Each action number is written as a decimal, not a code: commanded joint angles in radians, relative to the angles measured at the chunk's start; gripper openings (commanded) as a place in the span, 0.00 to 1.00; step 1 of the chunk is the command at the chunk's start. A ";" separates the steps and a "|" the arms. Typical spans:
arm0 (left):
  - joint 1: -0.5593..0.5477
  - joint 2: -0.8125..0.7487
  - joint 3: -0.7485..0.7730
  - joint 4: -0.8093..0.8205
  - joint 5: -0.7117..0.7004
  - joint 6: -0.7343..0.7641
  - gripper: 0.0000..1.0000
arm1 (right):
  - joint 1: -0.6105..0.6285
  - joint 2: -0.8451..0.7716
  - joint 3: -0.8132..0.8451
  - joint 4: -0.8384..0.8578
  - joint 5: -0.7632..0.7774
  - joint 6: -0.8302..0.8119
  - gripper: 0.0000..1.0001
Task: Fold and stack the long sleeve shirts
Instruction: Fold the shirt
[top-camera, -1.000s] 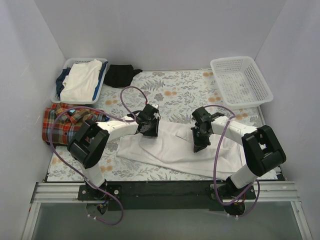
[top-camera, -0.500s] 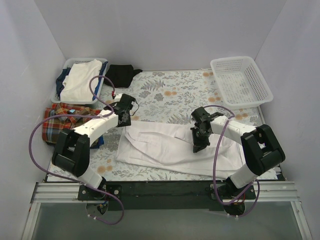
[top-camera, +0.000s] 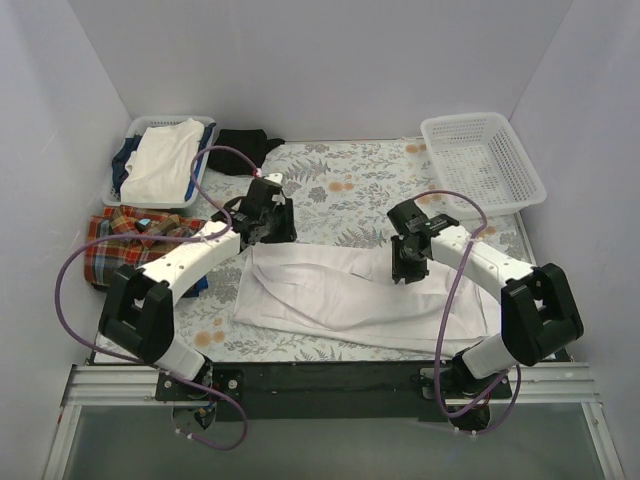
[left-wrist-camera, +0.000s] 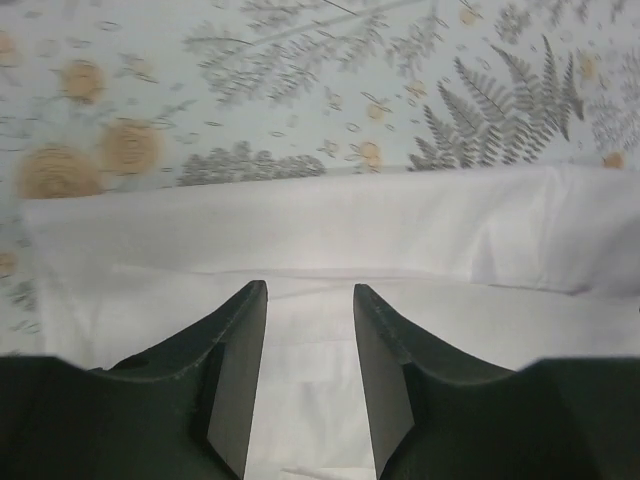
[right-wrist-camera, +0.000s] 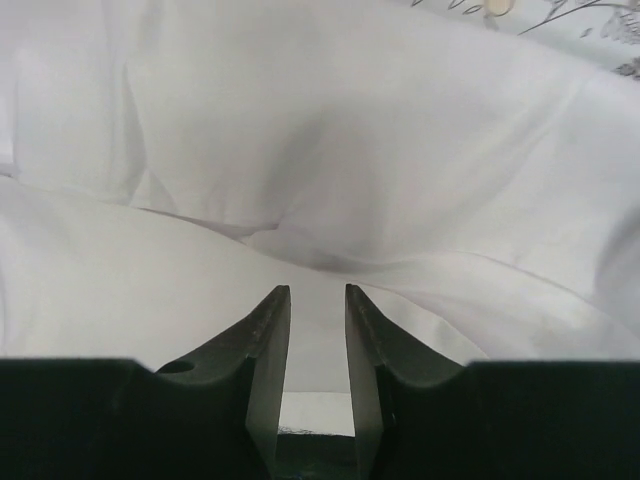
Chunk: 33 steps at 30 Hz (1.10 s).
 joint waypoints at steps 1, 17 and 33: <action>-0.070 0.100 0.004 0.087 0.191 -0.044 0.38 | -0.030 -0.053 0.051 -0.057 0.115 0.048 0.37; 0.028 0.243 -0.130 -0.002 -0.017 -0.133 0.31 | -0.266 -0.108 0.057 -0.092 0.104 -0.010 0.37; 0.166 0.193 -0.157 -0.049 -0.059 -0.133 0.31 | -0.346 0.056 -0.029 0.031 0.027 -0.039 0.33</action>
